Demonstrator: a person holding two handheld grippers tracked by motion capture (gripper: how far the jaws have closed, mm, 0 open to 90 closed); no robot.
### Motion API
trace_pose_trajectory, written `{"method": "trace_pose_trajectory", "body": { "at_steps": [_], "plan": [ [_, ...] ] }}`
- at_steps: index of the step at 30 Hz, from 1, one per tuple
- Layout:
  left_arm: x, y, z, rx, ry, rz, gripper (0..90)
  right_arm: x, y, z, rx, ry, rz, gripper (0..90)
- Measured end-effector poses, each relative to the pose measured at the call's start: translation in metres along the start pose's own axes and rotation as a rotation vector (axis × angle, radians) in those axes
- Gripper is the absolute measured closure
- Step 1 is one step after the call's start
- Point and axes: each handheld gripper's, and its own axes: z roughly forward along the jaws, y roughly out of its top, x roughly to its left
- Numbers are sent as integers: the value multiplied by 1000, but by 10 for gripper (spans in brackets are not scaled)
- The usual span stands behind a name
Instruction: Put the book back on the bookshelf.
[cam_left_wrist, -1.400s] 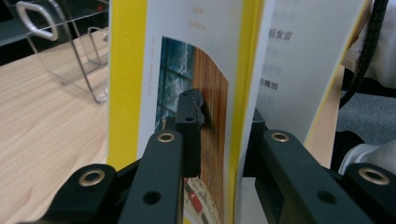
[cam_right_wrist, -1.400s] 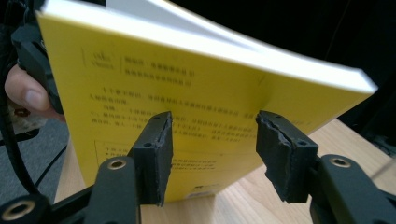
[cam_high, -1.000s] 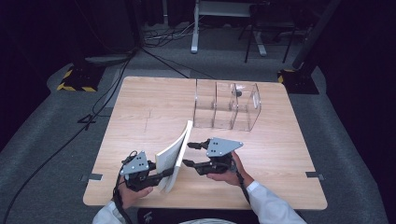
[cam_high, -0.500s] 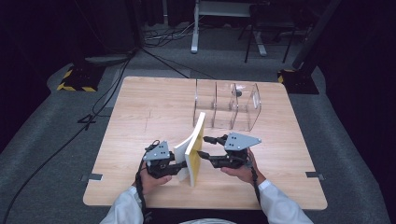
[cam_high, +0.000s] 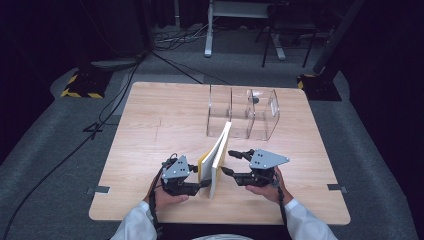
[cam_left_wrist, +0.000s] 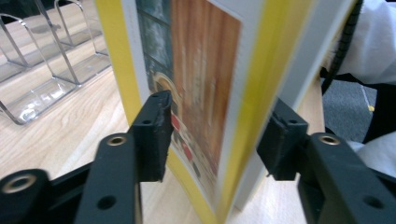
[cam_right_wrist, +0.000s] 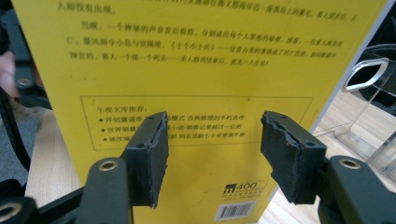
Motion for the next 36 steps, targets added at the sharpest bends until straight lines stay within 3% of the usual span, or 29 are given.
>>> {"method": "trace_pose_trajectory", "body": {
  "at_steps": [4, 6, 9, 13, 15, 16, 17, 22, 33, 36],
  "plan": [
    [-6, -1, -2, 33, -10, -9, 366, 1, -2, -1, 2, -9, -3, 412],
    [-10, -2, -2, 46, -53, -10, 265, 1, -3, -1, 2, -11, -1, 409],
    [-19, -1, 6, 75, -45, 14, 228, 3, -4, 1, 10, -6, -11, 406],
    [-28, 1, 17, 52, -3, 10, 229, 6, -6, 4, 25, -17, -21, 402],
    [-34, 3, 23, 53, 57, 25, 229, 6, -5, 5, 27, -24, -22, 393],
    [-34, 3, 23, 53, 57, 25, 232, 6, -5, 5, 27, -24, -22, 393],
    [-36, 4, 24, 46, 103, 11, 267, 6, -6, 6, 23, -26, -18, 388],
    [-33, 4, 21, 26, 162, -12, 442, 8, -6, 7, 20, -40, -16, 384],
    [-25, 2, 9, 48, 150, 12, 692, 4, -8, 4, 28, -62, -17, 349],
    [-20, 0, 3, 43, 118, 10, 731, -3, -11, -2, 27, -75, -8, 332]
  ]
}}
